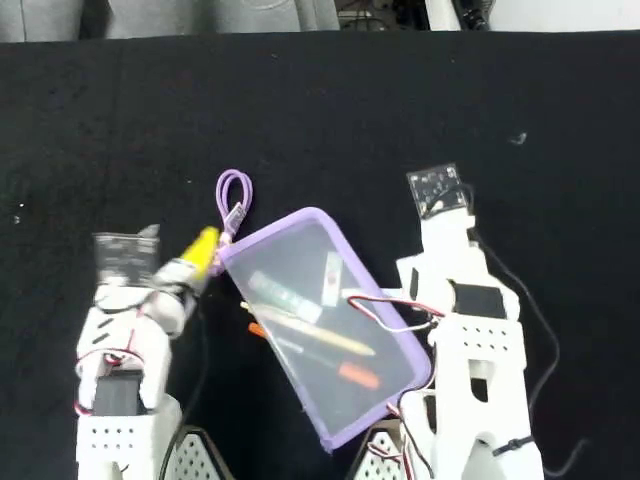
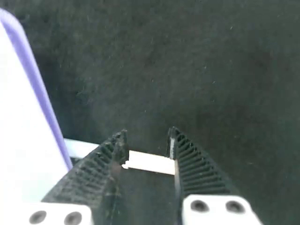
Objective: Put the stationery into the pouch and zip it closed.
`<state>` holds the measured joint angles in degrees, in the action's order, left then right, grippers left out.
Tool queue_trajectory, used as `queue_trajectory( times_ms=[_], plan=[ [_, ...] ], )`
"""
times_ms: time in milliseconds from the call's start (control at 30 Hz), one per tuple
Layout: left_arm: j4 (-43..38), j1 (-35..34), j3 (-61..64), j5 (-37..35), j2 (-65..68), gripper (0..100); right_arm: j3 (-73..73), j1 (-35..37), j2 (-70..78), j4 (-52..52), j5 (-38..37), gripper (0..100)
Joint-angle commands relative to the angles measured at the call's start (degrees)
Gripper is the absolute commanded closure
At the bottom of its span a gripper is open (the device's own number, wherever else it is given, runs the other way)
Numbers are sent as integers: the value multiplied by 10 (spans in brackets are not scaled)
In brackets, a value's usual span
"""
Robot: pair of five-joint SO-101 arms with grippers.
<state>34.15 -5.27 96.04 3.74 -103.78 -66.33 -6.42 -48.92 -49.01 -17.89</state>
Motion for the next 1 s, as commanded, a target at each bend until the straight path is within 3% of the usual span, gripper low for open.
queue_trajectory(
  times_ms=[0,200,433,700,967],
  plan=[
    [-9,-160,-27,-114,-5,712,75,72,5,-31,30,850],
    [47,-364,-36,-147,-5,712,195,238,13,-99,32,850],
    [80,-511,11,-146,-5,712,330,365,183,-97,32,851],
    [81,-555,14,-146,-5,712,483,440,434,-40,32,853],
    [81,-557,14,-146,-5,712,553,447,594,25,32,853]
  ],
)
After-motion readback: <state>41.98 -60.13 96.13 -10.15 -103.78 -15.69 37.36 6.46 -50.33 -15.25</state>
